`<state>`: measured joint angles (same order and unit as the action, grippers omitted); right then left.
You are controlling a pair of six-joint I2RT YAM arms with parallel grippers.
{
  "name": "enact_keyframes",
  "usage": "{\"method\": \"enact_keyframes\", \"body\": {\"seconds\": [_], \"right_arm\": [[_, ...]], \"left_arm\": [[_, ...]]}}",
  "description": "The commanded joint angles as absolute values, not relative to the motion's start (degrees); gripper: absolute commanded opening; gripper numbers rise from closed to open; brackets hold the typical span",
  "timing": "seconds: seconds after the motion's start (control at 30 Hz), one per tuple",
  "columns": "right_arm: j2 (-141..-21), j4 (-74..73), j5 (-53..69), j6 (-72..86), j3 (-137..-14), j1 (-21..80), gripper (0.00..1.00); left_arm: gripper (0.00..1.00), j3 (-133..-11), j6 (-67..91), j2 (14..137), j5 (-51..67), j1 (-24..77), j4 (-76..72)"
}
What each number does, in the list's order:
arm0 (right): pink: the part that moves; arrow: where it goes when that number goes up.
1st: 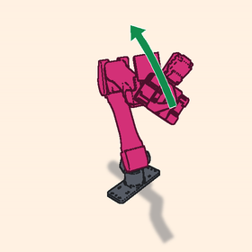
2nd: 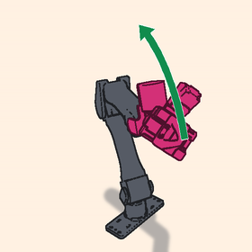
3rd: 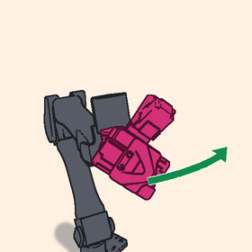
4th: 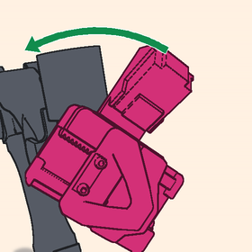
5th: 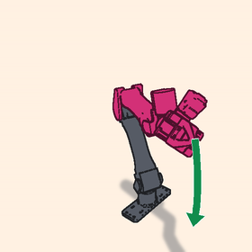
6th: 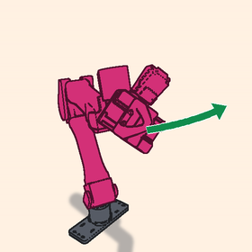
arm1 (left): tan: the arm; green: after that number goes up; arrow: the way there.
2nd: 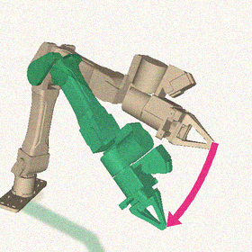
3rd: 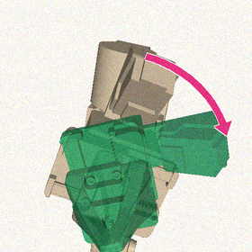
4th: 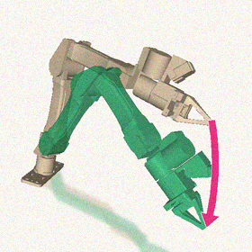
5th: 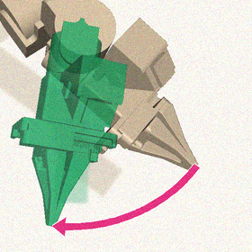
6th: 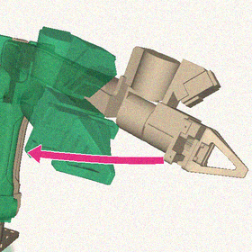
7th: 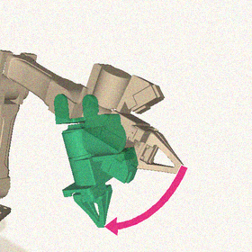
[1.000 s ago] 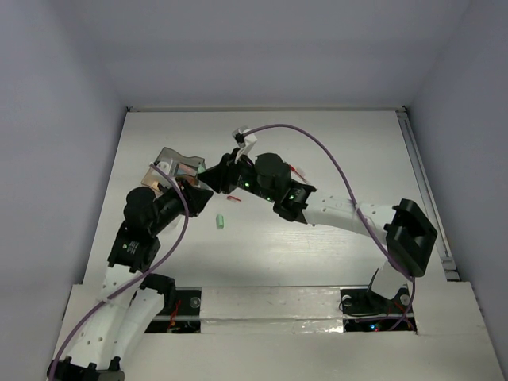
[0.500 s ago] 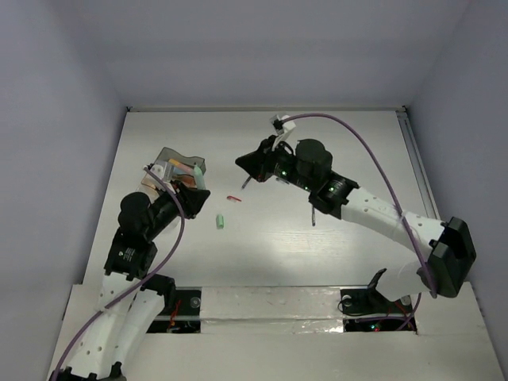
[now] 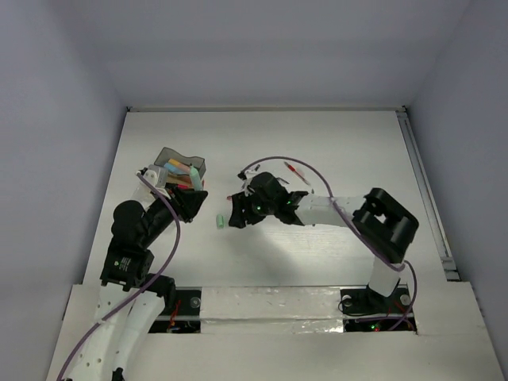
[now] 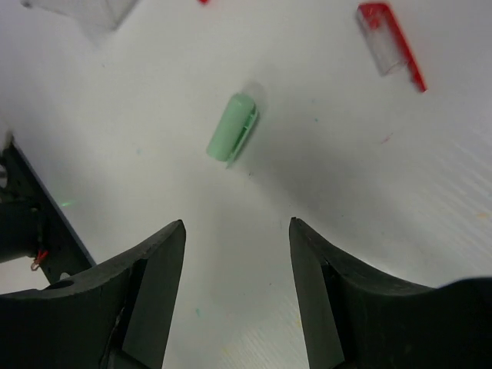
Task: Sort the stationery into containers
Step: Pick up the pen cap from the center of the board.
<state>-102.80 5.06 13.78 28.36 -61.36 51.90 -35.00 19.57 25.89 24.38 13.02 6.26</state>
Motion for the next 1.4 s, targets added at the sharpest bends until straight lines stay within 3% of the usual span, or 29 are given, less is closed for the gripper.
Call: {"method": "enact_keyframes", "body": {"seconds": [0.0, 0.4, 0.53, 0.83, 1.03, 1.17, 1.37], "right_arm": [[-106.34, 5.18, 14.77, 31.11, -66.53, 52.65, 0.62], [-116.71, 6.42, 16.00, 33.92, -73.12, 53.79, 0.59], [-119.08, 5.45, 16.26, 34.19, -76.19, 53.79, 0.52], [-122.25, 4.57, 16.26, 34.80, -77.52, 53.79, 0.47], [-123.40, 1.76, 14.59, 34.28, -79.01, 53.79, 0.30], [-122.17, 2.28, 14.06, 33.75, -78.32, 53.79, 0.04], [-111.64, 11.84, 13.54, 31.99, -72.79, 53.79, 0.00]], "left_arm": [[0.00, -34.72, 19.34, 25.14, 25.66, 12.83, 3.60], [0.00, -34.54, 19.51, 24.34, 25.31, 12.83, 3.51], [0.00, -34.63, 19.51, 24.26, 25.31, 12.83, 3.51], [0.00, -34.63, 19.42, 24.61, 25.31, 12.83, 3.43], [0.00, -34.54, 19.42, 24.79, 25.93, 12.83, 3.25], [0.00, -34.45, 19.60, 25.13, 26.63, 12.83, 2.90], [0.00, -34.98, 19.86, 25.84, 29.88, 12.83, 1.41]]}}
